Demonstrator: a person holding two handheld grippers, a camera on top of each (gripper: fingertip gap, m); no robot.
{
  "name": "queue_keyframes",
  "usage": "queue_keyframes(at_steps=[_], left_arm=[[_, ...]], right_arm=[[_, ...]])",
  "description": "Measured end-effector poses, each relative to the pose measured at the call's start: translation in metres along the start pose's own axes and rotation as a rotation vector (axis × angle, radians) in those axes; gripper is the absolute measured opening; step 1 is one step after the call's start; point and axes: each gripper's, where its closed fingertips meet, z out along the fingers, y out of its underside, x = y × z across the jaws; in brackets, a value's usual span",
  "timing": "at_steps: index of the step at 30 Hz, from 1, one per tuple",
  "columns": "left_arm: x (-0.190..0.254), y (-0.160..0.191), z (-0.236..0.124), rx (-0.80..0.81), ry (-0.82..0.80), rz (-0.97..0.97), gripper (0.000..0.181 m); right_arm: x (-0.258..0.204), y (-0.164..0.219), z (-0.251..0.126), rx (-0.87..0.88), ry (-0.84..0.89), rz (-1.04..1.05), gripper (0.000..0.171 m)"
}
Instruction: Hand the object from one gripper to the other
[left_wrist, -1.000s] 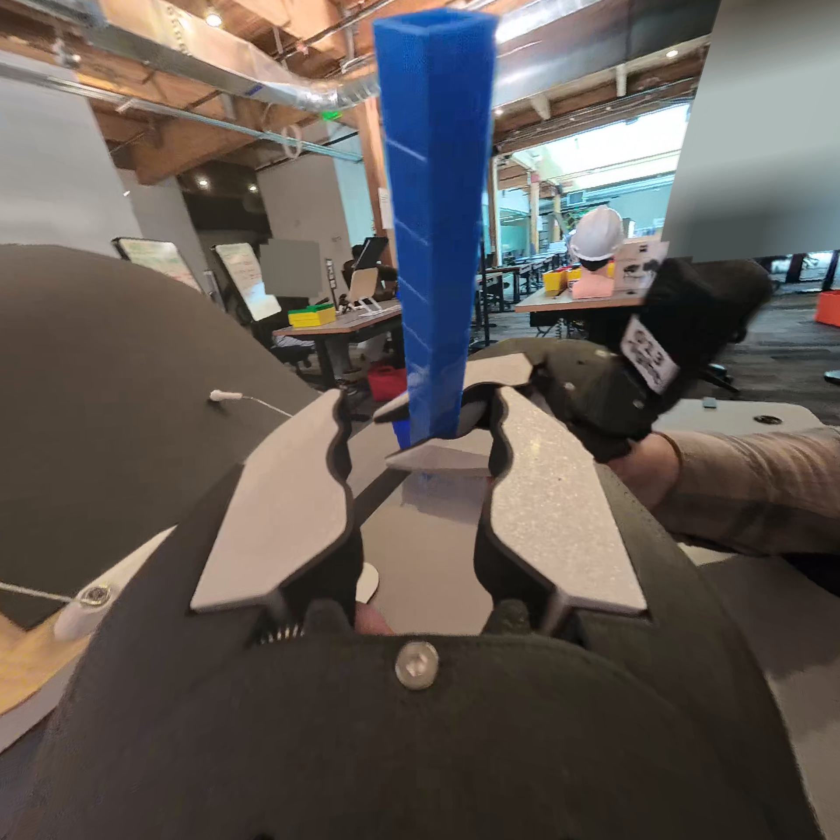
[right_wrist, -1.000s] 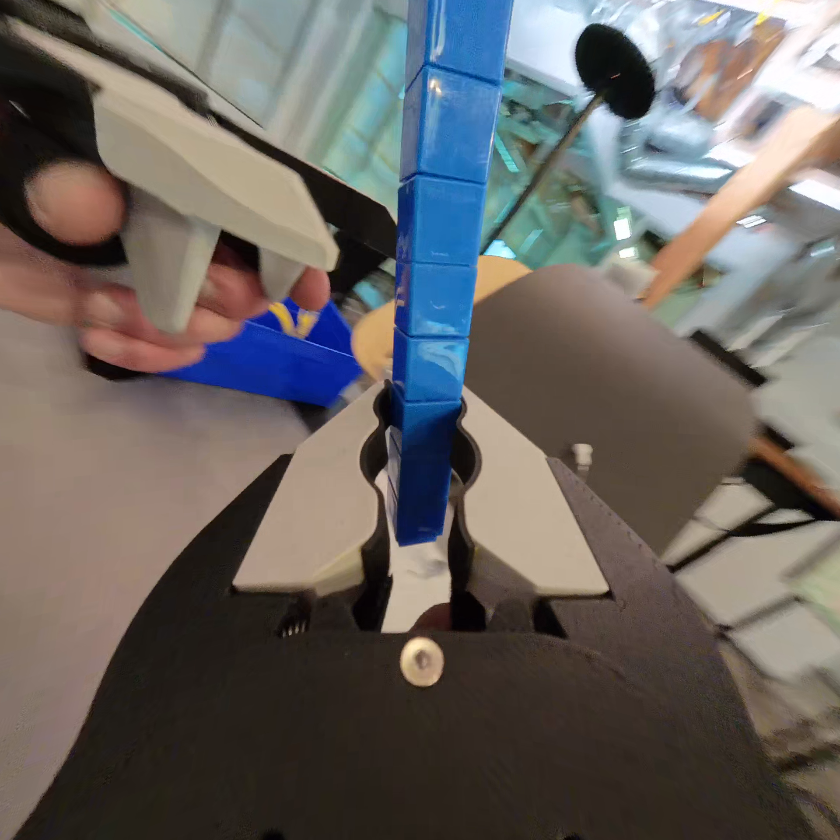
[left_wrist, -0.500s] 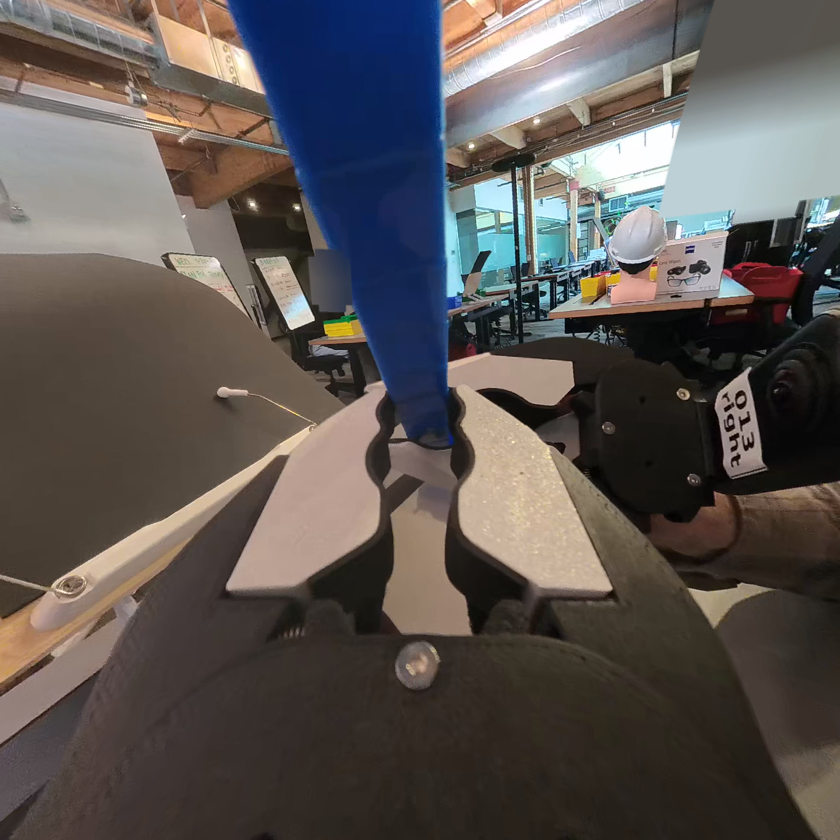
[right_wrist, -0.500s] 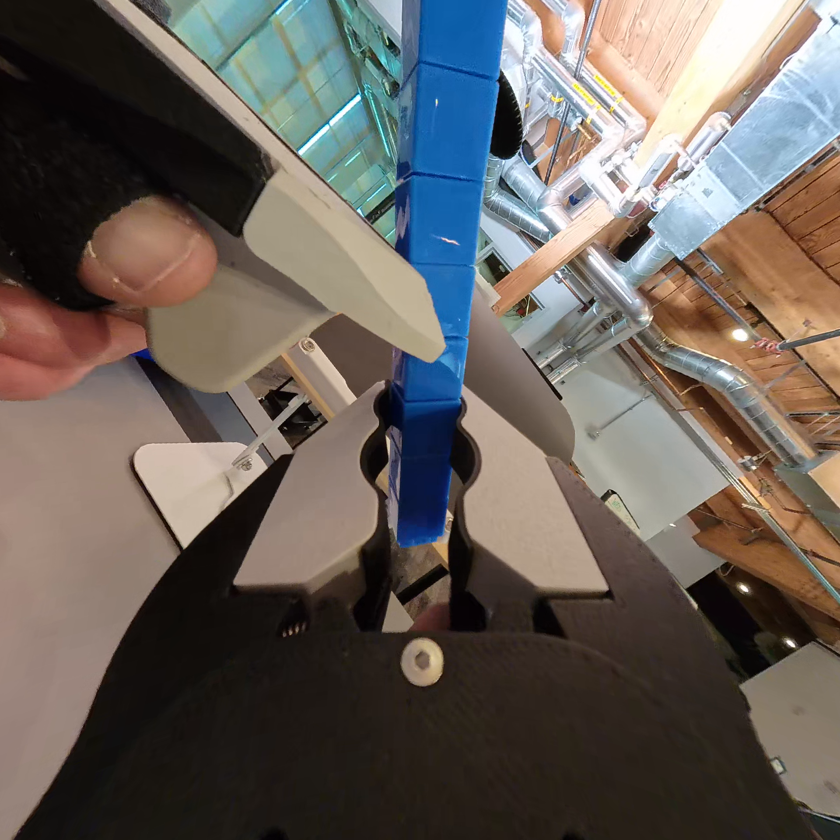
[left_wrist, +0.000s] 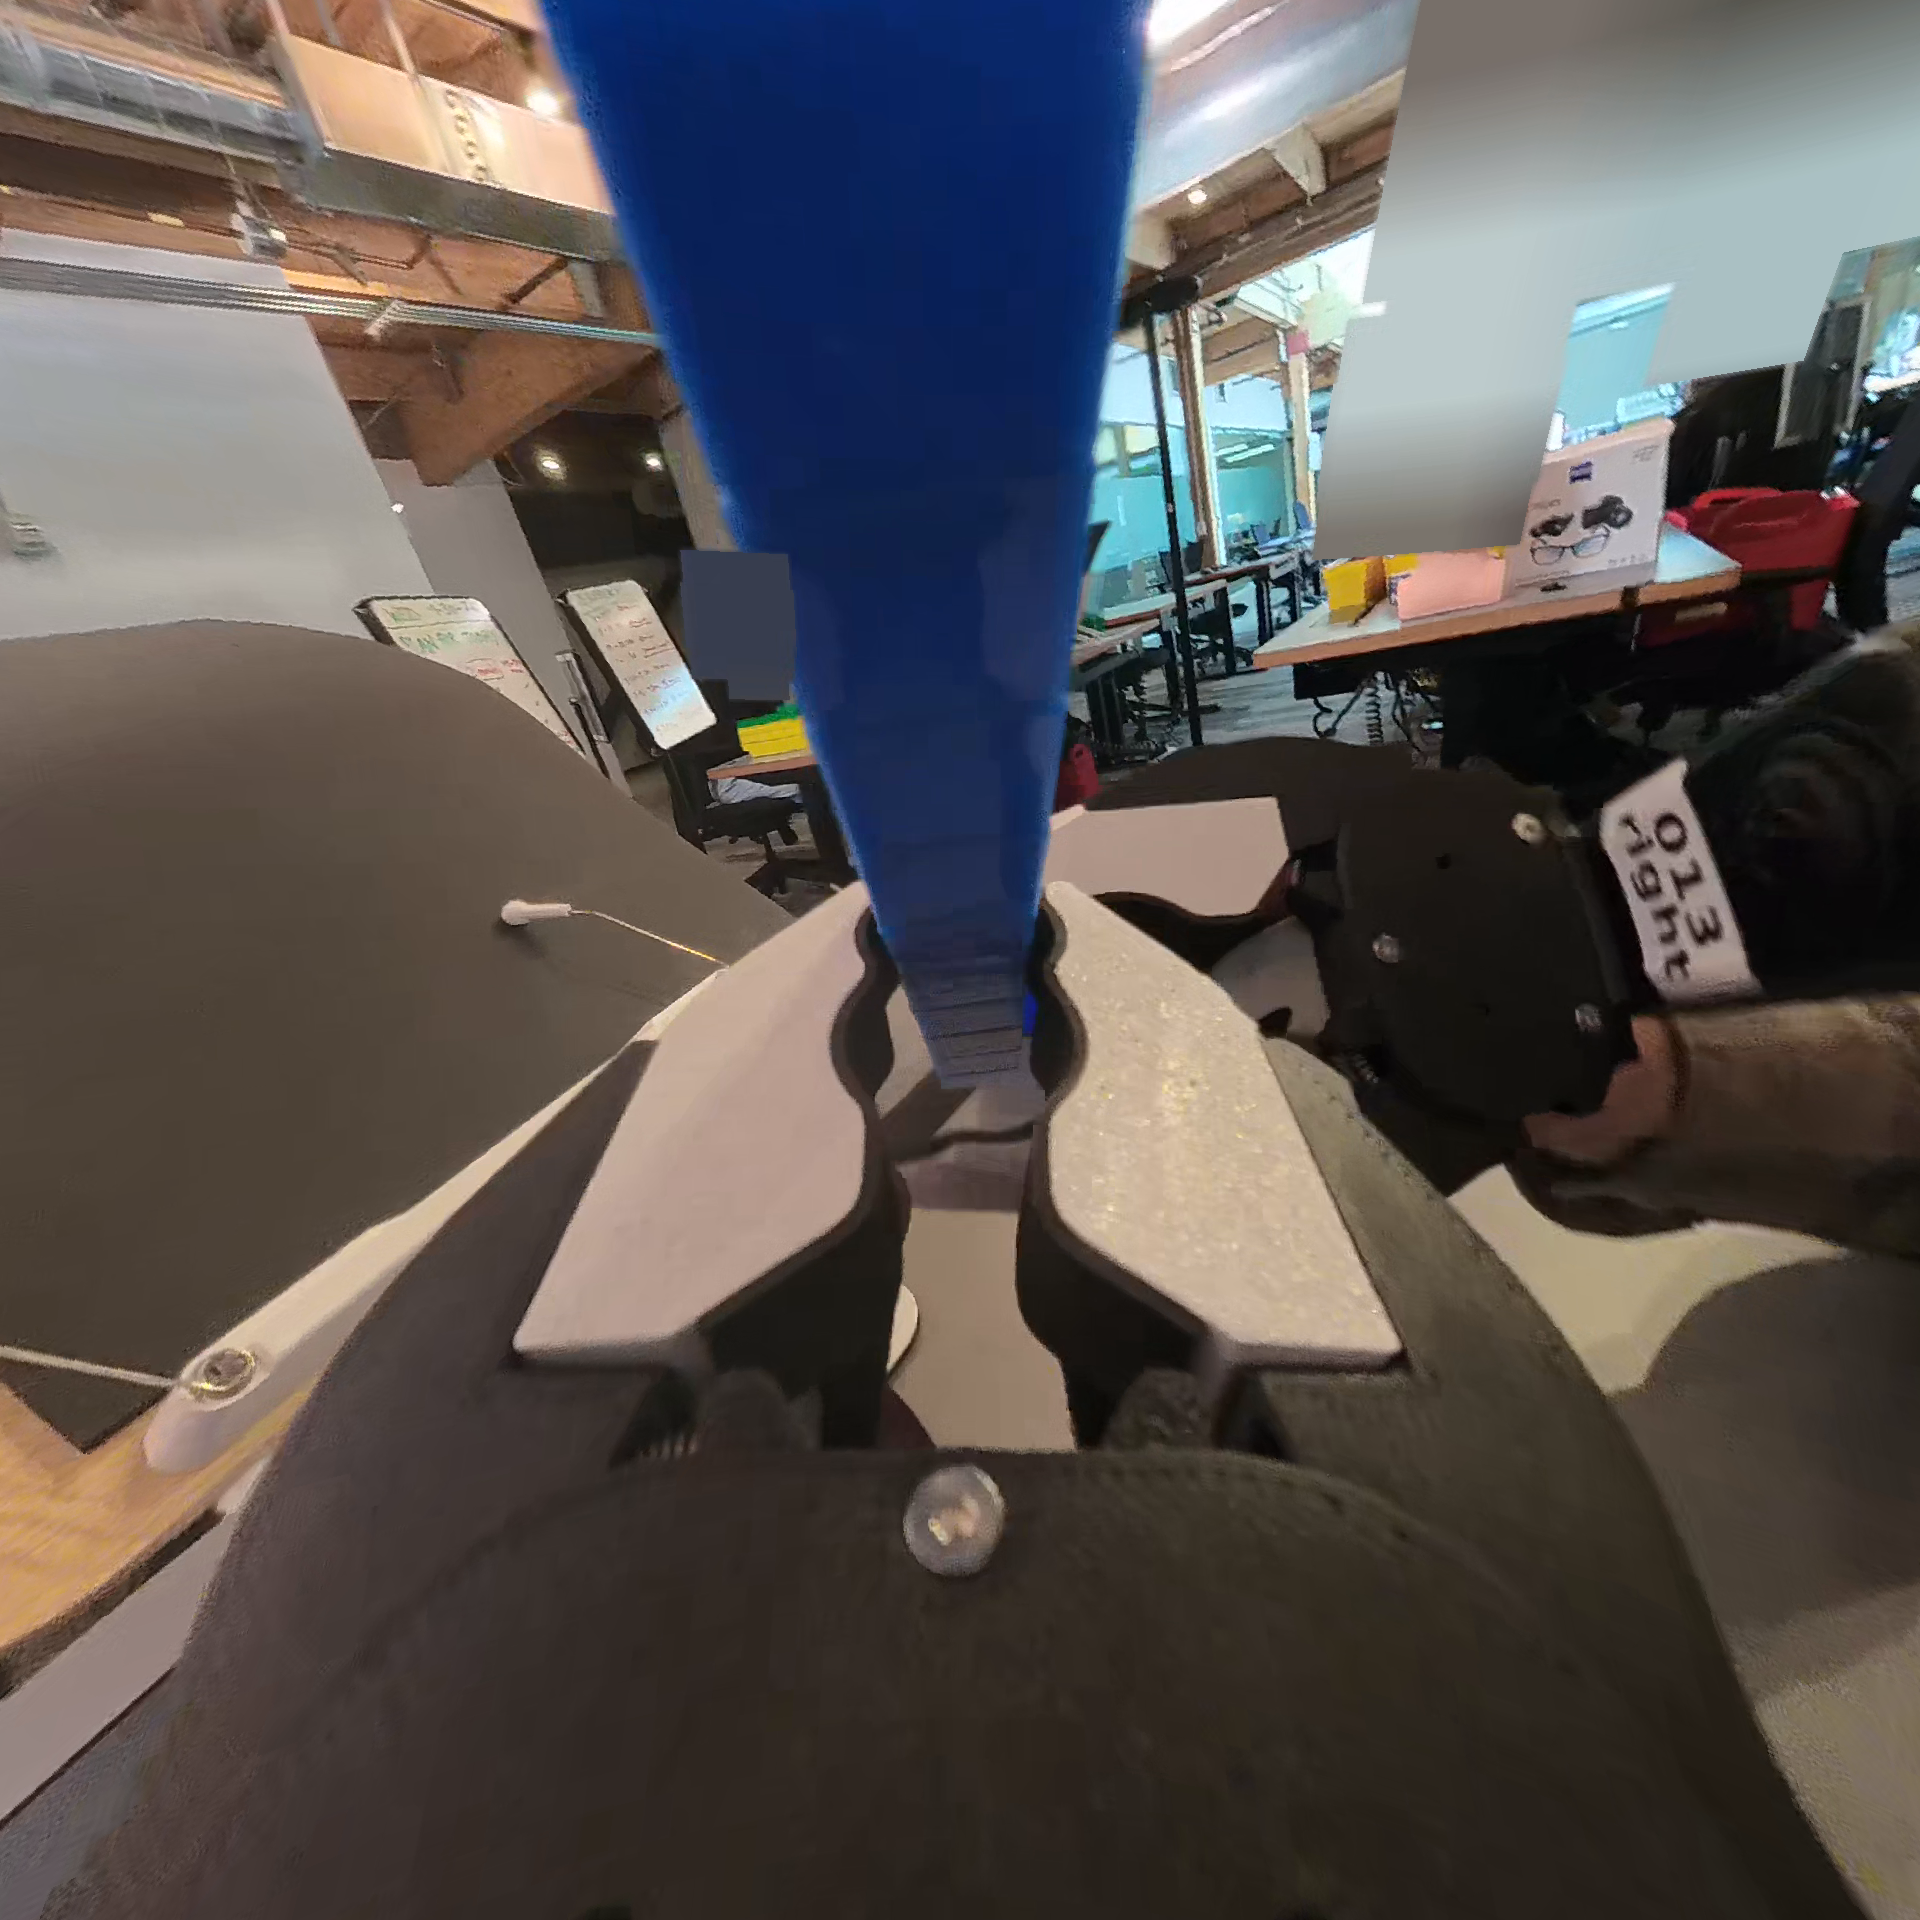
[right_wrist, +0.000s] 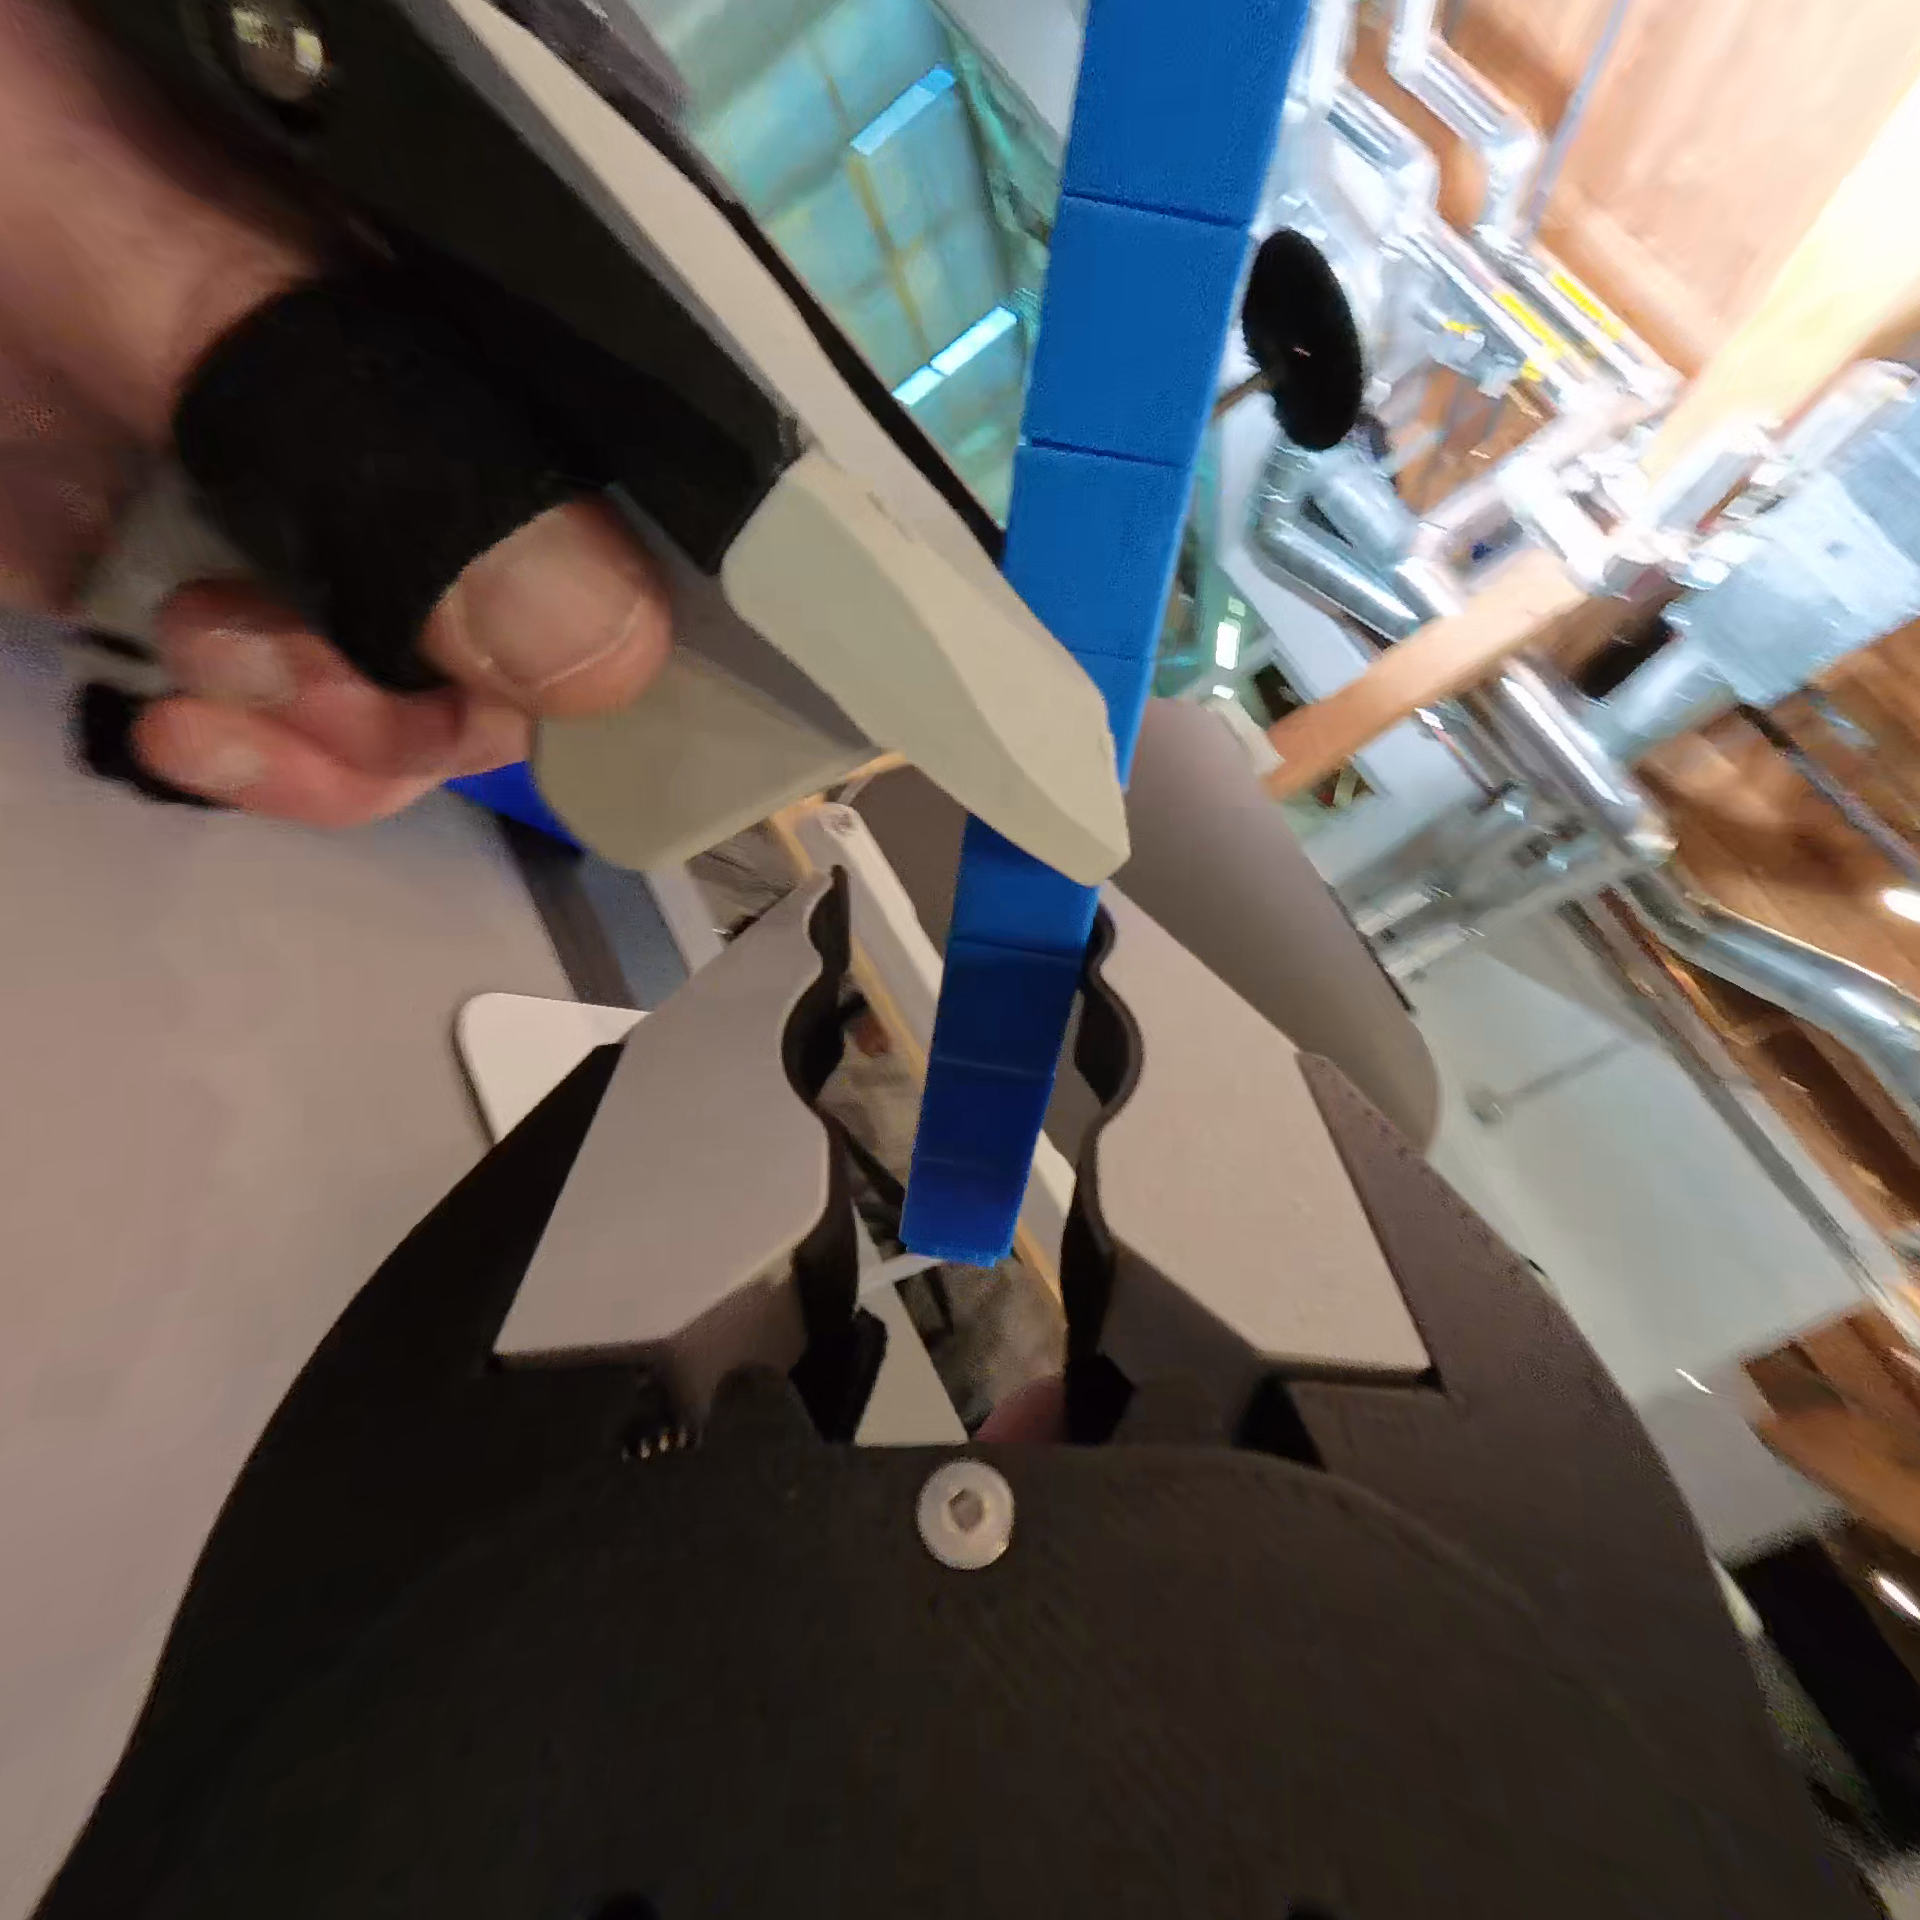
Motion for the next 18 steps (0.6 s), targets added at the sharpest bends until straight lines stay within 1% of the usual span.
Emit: queue_keyframes(at_steps=[6,9,11,14,16,18], left_arm=[[0.009,-0.003,-0.007,-0.049,0.102,0.124,0.023],[0.009,-0.005,-0.009,-0.056,0.105,0.161,0.023],[0.007,-0.005,-0.01,-0.062,0.101,0.164,0.023],[-0.001,0.0,-0.009,-0.117,0.06,0.188,0.023],[-0.011,0.012,-0.008,-0.212,0.0,0.239,0.023],[-0.019,0.027,-0.009,-0.329,-0.052,0.337,0.023]], right_arm=[[-0.006,0.007,-0.011,0.045,-0.267,0.158,0.044],[0.001,0.011,-0.019,0.069,-0.334,0.224,0.048],[0.005,0.019,-0.023,0.04,-0.349,0.173,0.05],[0.011,0.03,-0.027,-0.037,-0.334,0.033,0.053],[0.016,0.031,-0.029,-0.078,-0.314,-0.064,0.053],[0.018,0.023,-0.034,-0.092,-0.318,-0.117,0.053]])
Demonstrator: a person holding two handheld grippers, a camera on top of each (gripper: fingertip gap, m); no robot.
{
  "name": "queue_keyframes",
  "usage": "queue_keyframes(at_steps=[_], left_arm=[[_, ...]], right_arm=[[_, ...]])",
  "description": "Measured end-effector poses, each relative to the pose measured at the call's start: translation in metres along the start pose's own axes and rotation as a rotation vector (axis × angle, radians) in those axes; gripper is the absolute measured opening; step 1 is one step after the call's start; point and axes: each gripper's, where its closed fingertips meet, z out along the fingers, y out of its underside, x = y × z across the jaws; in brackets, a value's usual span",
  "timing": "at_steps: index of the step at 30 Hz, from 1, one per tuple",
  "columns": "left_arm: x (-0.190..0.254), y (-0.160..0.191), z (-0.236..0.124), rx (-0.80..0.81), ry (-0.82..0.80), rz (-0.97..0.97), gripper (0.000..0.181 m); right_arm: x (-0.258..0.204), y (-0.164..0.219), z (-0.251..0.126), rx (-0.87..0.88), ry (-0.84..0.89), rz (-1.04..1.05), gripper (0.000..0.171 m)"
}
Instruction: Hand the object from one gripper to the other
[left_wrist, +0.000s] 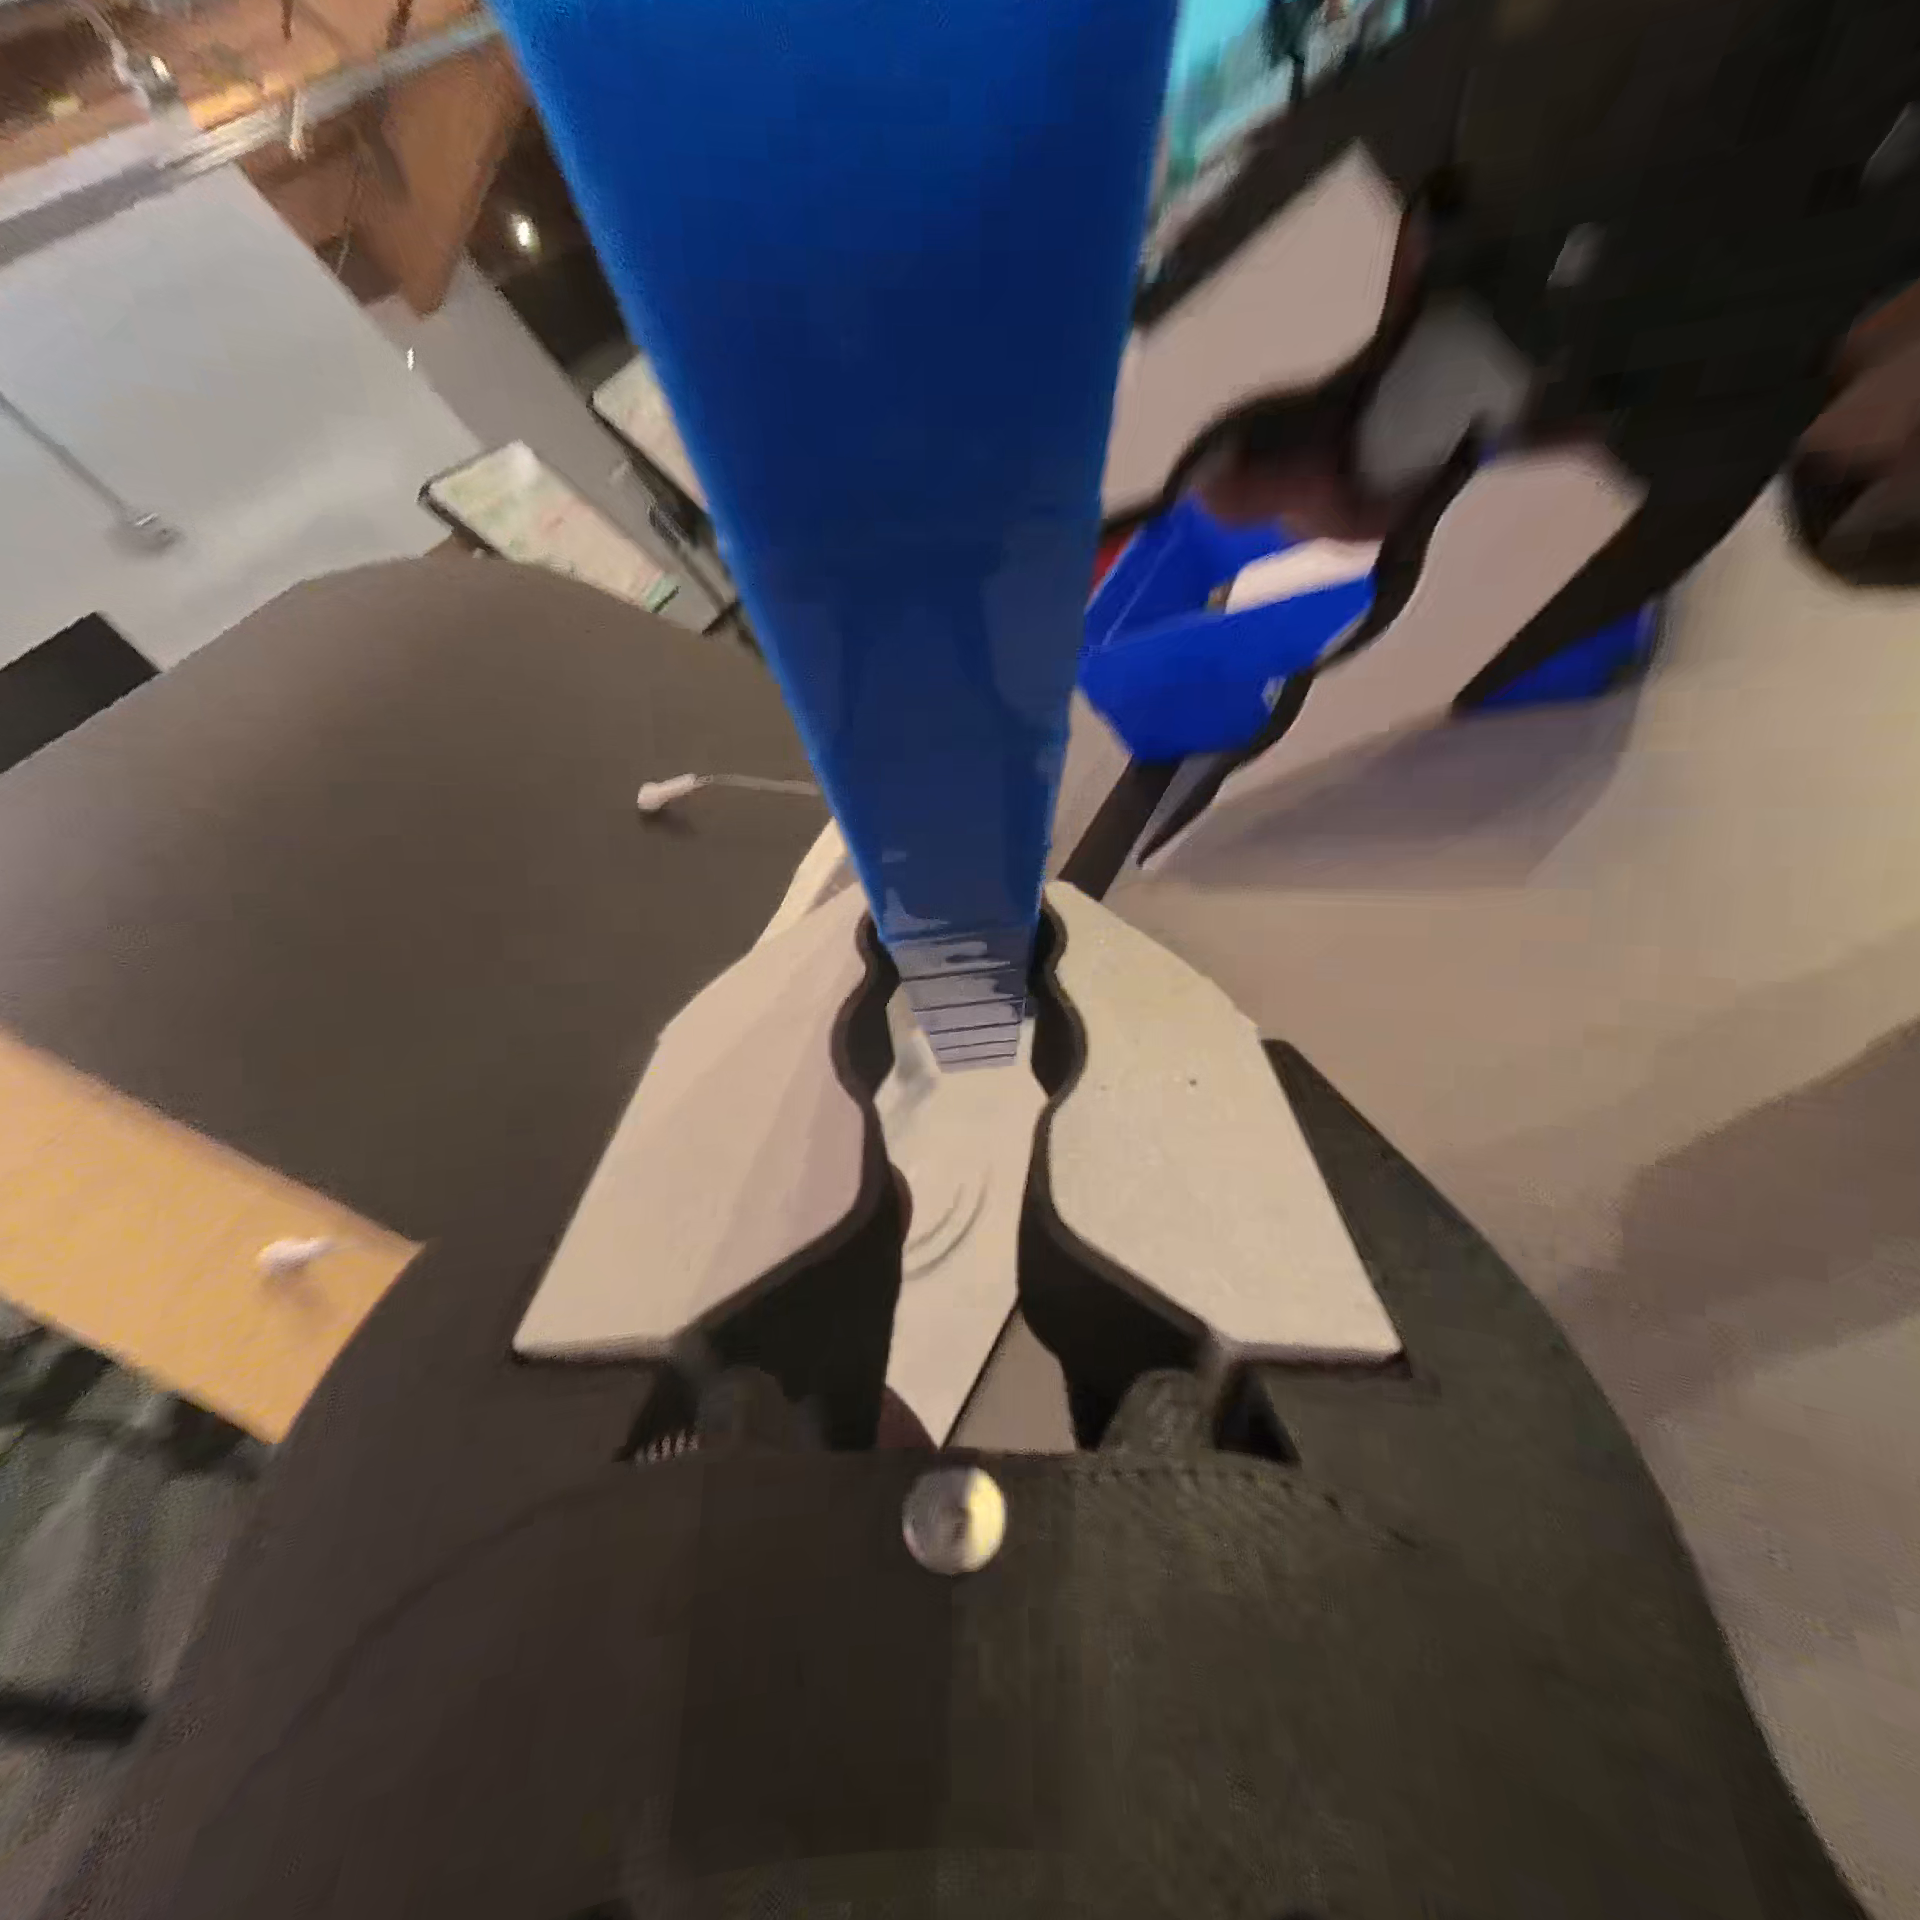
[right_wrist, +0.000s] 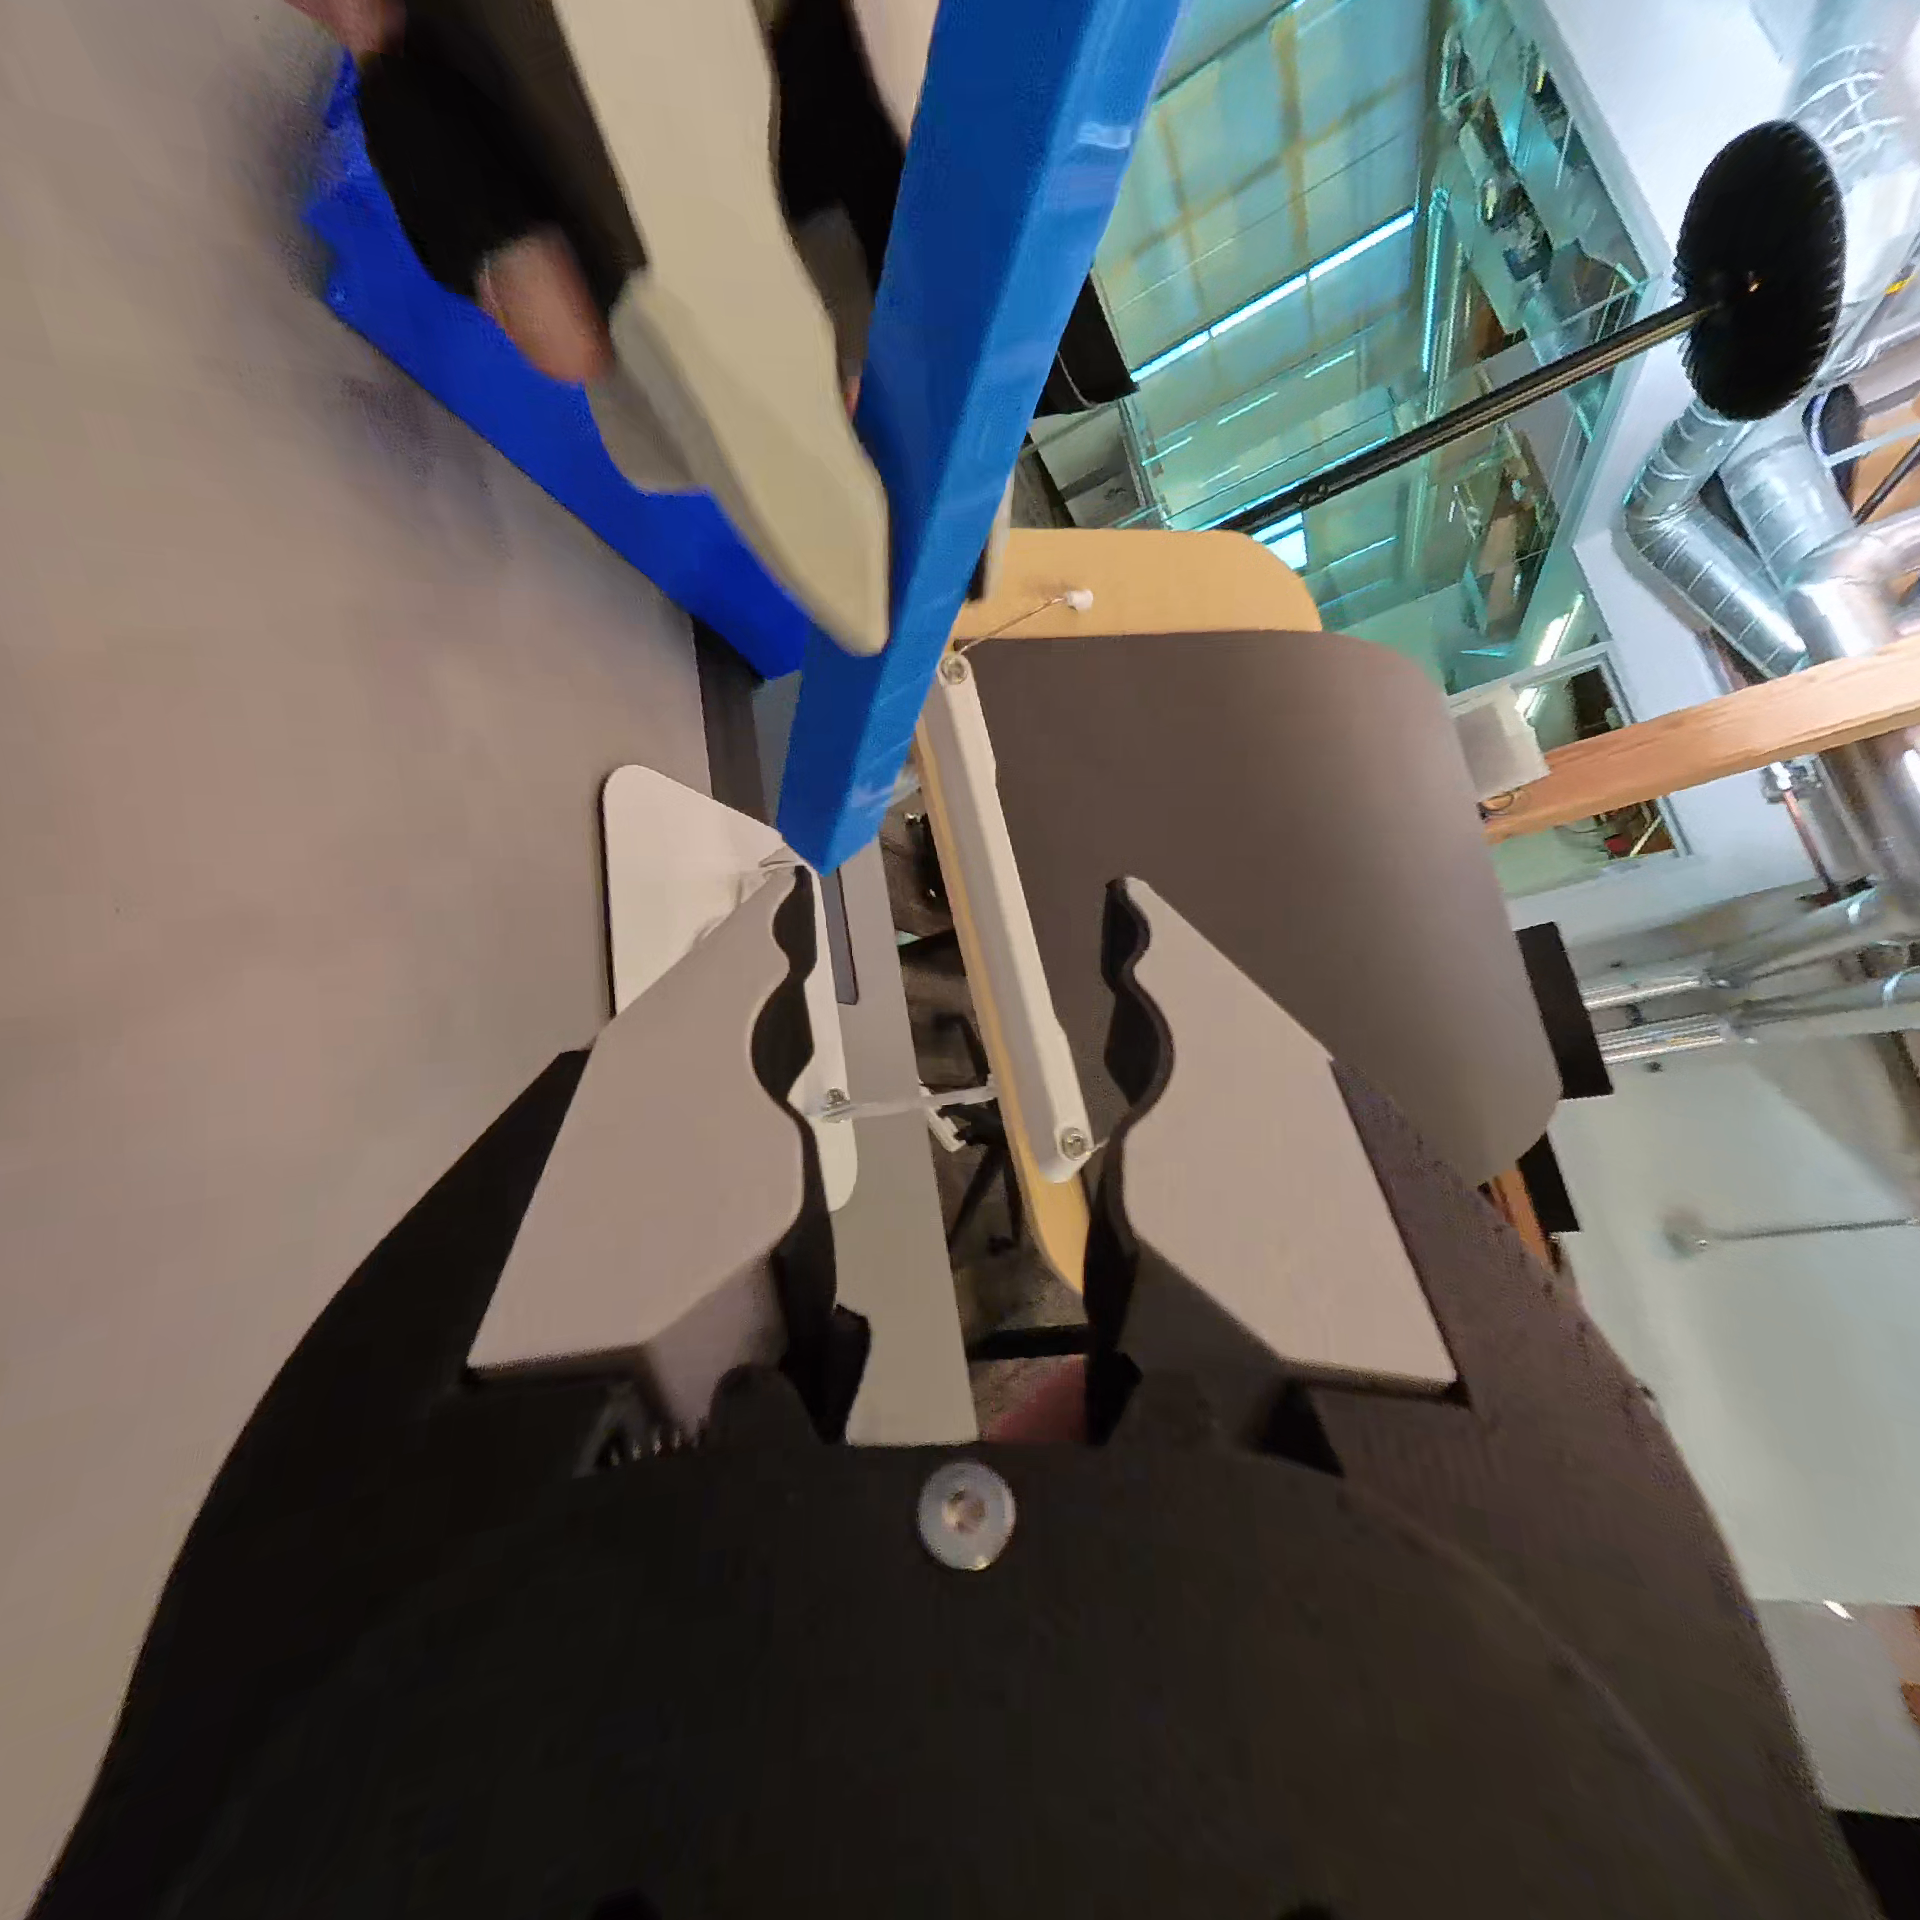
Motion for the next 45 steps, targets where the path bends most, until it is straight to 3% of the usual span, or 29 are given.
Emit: queue_keyframes(at_steps=[6,9,15,18,22,27,31,36,40,45], left_arm=[[0.002,0.04,0.011,-0.29,-0.097,0.323,0.023],[0.01,0.054,0.016,-0.356,-0.082,0.391,0.023],[0.018,0.071,0.014,-0.48,-0.044,0.523,0.023],[0.021,0.079,0.012,-0.539,-0.024,0.574,0.023],[0.023,0.081,0.011,-0.563,-0.021,0.597,0.023],[0.021,0.082,0.009,-0.578,-0.022,0.618,0.023],[0.024,0.075,0.009,-0.528,-0.005,0.636,0.026],[0.023,0.068,0.004,-0.483,0.014,0.695,0.061],[0.006,0.063,0.002,-0.457,-0.049,0.697,0.068],[-0.011,0.046,-0.005,-0.319,-0.089,0.608,0.073]], right_arm=[[-0.007,-0.043,-0.02,0.054,-0.047,-0.086,0.06],[-0.016,-0.055,-0.026,0.066,-0.074,-0.152,0.053],[-0.045,-0.056,-0.013,0.045,-0.149,-0.241,0.048],[-0.055,-0.048,-0.003,0.004,-0.157,-0.284,0.036],[-0.061,-0.039,0.004,-0.052,-0.157,-0.327,0.023],[-0.063,-0.039,0.005,-0.028,-0.175,-0.297,0.019],[-0.058,-0.04,-0.001,0.008,-0.198,-0.2,0.019],[-0.039,-0.032,-0.015,0.042,-0.23,-0.024,0.019],[-0.023,-0.022,-0.028,0.142,-0.289,0.216,0.02],[0.009,-0.017,-0.044,0.391,-0.346,0.62,0.019]])
